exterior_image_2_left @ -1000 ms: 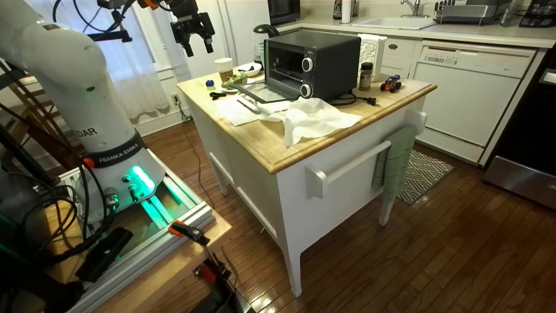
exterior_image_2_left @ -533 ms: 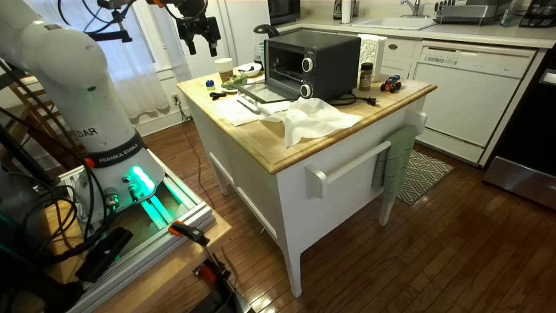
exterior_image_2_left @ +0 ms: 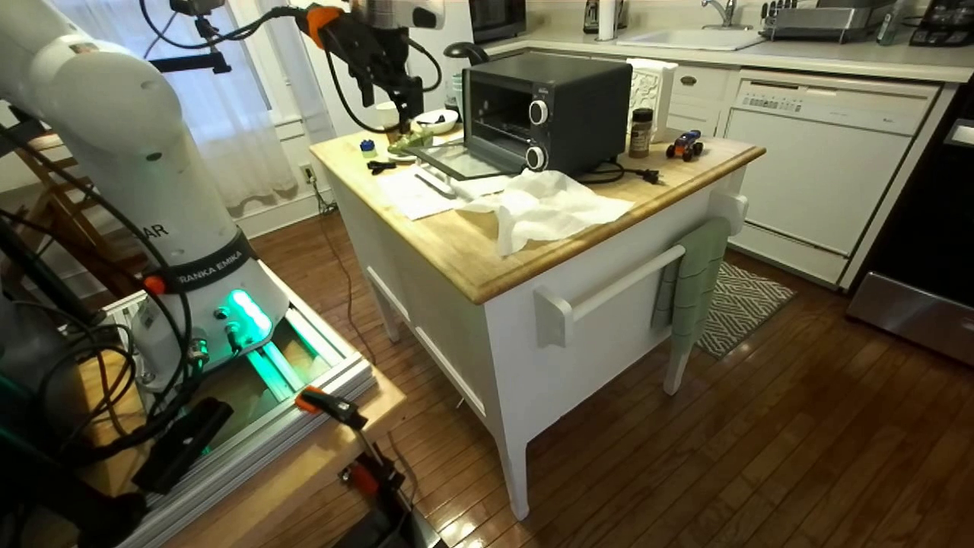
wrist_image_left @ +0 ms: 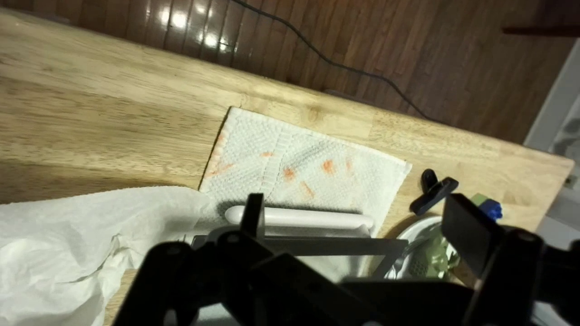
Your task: Close the oven door
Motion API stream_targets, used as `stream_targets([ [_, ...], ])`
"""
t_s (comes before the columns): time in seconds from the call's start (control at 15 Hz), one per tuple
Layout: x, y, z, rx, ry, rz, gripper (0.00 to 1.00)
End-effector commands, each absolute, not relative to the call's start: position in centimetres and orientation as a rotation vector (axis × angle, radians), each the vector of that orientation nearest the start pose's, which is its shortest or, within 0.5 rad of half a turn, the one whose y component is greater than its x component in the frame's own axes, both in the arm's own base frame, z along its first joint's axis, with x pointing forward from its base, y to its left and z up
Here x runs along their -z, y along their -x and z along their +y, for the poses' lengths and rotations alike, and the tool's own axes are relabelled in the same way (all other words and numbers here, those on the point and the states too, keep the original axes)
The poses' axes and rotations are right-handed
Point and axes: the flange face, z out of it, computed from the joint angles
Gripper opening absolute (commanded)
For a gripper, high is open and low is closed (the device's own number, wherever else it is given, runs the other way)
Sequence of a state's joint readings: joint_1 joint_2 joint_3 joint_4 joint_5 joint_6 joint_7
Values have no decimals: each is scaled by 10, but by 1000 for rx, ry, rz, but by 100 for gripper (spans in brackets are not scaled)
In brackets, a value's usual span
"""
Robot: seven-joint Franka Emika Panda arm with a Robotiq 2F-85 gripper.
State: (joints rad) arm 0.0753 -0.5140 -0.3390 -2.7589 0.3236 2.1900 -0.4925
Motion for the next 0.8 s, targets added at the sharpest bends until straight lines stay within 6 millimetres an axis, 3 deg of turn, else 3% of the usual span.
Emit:
stream_targets([
  [0.0,-329,-339,-113,124,2536,14,100],
  [0.13,-314,-338,-131,127,2452,76,100],
  [0.2,-326,-332,-118,126,2520,45,100],
  [0.33,-315,-330,-129,130,2479,75,100],
  [0.73,-308,-339,-133,109,2464,103,100],
])
